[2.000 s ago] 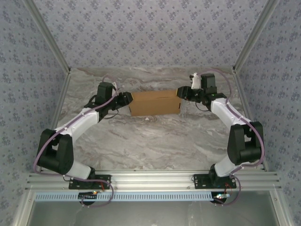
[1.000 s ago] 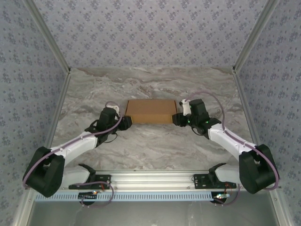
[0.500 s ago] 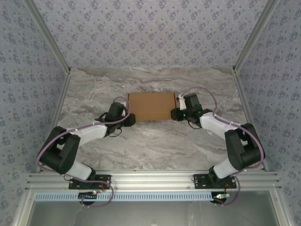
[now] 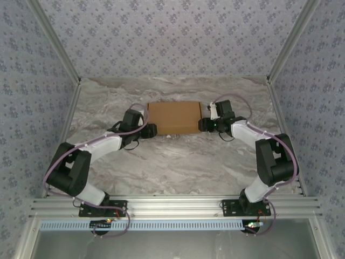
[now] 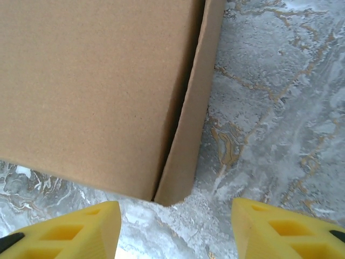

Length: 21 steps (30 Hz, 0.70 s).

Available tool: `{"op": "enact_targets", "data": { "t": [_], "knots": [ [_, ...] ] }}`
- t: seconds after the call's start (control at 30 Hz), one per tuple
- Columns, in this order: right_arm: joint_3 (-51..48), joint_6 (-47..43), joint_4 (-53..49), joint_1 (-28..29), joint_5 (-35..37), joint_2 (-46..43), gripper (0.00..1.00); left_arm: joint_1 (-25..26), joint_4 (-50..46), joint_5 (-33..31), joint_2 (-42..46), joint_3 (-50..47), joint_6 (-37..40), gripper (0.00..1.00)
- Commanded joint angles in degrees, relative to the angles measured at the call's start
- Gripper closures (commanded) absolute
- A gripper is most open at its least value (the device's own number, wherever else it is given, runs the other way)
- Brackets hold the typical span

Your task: Fold the paper box

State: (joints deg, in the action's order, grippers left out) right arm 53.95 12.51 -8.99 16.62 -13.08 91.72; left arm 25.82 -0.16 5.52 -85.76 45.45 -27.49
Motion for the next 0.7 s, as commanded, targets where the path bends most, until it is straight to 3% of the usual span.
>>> {"op": "enact_targets", "data": {
  "t": [0.0, 0.1, 0.37, 0.67],
  "knots": [
    [3.11, 0.47, -1.63, -0.27, -1.89, -1.46, 0.39, -2.57, -0.77, 4.2, 1.84, 2.0, -0.97, 0.29],
    [7.49, 2.08, -1.49, -0.41, -4.13, 3.61, 0.39, -4.95, -0.71, 8.52, -2.89, 6.01, -3.23, 0.29],
    [16.56, 6.59, 1.11, -1.59, -9.71, 14.61, 0.42, -5.86, -2.19, 11.9, -14.24, 15.69, -4.57, 0.32],
    [21.83, 7.35, 1.17, -2.06, -9.72, 19.42, 0.47, -5.78, -2.95, 14.49, -23.36, 25.0, -5.62, 0.39]
  ]
}}
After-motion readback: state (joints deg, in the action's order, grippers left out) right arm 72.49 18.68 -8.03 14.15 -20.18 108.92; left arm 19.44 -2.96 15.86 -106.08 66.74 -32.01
